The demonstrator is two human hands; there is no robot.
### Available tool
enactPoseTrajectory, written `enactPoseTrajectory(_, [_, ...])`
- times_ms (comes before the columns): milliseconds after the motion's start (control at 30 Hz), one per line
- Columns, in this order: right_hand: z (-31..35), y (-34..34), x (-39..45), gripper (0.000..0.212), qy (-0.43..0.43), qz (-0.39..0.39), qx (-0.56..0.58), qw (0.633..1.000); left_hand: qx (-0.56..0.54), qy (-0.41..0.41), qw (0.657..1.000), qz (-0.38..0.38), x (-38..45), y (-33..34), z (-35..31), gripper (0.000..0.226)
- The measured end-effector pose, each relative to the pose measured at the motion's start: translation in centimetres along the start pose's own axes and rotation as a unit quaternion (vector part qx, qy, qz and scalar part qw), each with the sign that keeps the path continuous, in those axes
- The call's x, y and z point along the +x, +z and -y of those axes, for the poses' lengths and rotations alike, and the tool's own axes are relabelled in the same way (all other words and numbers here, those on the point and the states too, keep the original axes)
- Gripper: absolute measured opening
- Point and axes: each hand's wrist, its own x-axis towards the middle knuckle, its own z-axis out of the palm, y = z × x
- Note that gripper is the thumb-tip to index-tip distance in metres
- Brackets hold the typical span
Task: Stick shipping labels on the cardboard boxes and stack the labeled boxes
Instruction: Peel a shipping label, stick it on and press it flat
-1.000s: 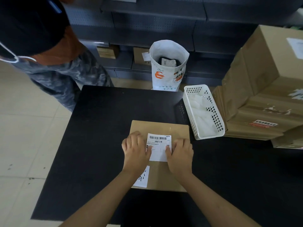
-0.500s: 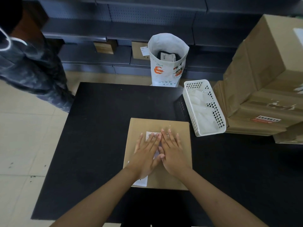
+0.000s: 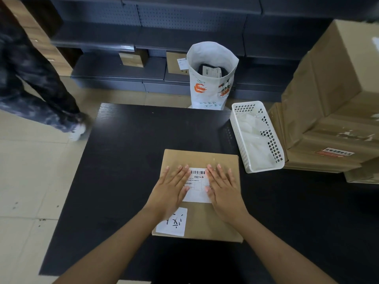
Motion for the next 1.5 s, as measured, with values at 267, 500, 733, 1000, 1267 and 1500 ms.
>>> enactPoseTrajectory(267, [-0.4,0.3,-0.7,0.057,0.029,-0.001,-0.02,0.999,-0.027,0.007,1.0,0.009,0.2,-0.2,-0.3,0.069])
enactPoseTrajectory(500, [0.2,0.4,-0.9,0.068,0.03,-0.006,0.01,0.999,-0.081,-0.003,0.997,0.018,-0.2,-0.7,-1.2,0.071])
enactPoseTrajectory(733, [2.8,0.7,-2.7,0.059,-0.039,0.019,-0.009,0.999,-0.129,0.051,0.99,0.015,-2.5,0.0,-3.3,0.069])
enactPoseTrajectory(1000, [1.4,0.8,-3.1,0.064,0.026,0.029,-0.017,0.999,-0.097,0.052,0.994,0.015,-2.6,1.4,-1.8,0.08])
enactPoseTrajectory(1267, [1.5,0.5,-3.5,0.087,0.04,0.051,0.024,0.998,-0.068,0.035,0.997,0.01,-3.6,1.4,-0.9,0.074])
enactPoseTrajectory(1500, [3.2,1.1,-5.4,0.063,-0.045,0.013,-0.017,0.999,-0.14,0.081,0.987,0.023,-5.2,0.2,-3.8,0.063])
